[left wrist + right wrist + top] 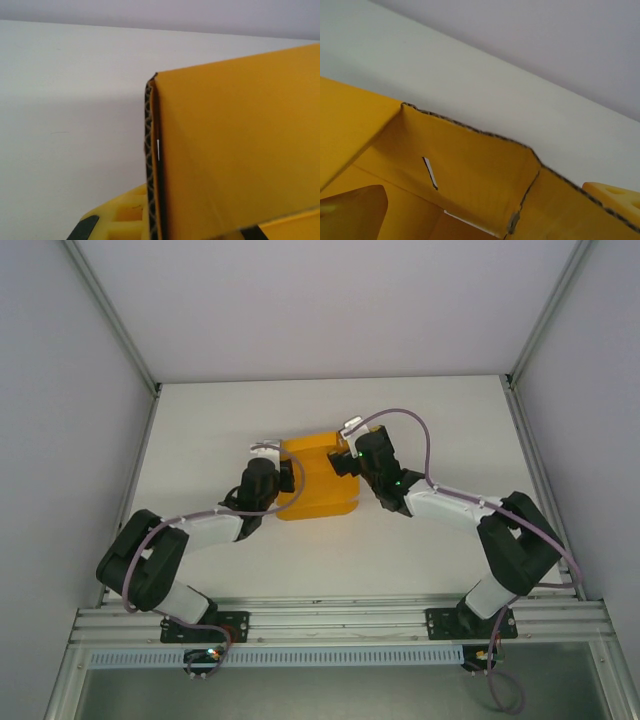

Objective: Assemble paper box

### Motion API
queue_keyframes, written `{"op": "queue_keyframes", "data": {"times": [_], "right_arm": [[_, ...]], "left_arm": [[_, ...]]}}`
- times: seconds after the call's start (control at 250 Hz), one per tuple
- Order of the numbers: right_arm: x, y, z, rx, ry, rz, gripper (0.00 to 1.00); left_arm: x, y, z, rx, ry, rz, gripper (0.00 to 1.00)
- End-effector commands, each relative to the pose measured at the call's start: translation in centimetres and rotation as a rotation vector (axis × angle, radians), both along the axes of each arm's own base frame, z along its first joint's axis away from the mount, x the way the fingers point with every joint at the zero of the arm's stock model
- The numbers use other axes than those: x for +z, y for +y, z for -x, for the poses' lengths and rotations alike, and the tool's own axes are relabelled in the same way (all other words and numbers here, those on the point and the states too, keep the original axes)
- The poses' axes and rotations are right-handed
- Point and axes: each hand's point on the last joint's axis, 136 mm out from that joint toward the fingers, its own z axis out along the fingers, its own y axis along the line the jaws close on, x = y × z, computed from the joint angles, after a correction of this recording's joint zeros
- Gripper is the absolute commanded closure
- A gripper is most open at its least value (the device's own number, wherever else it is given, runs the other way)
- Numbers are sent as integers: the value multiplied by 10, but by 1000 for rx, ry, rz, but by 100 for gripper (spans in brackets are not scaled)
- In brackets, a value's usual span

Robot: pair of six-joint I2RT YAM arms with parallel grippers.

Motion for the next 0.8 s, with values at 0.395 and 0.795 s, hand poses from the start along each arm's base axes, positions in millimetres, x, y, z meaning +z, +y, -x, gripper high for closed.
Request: {"op": "queue_keyframes", "data": {"times": [0.395,0.795], "right_arm": [[20,-20,27,-123,7,-263,0],[-52,-96,94,-217,316,-114,0]], "left_arm": [[-2,-7,-2,43,36,61,100],[12,-12,4,-30,20,59,100]]}}
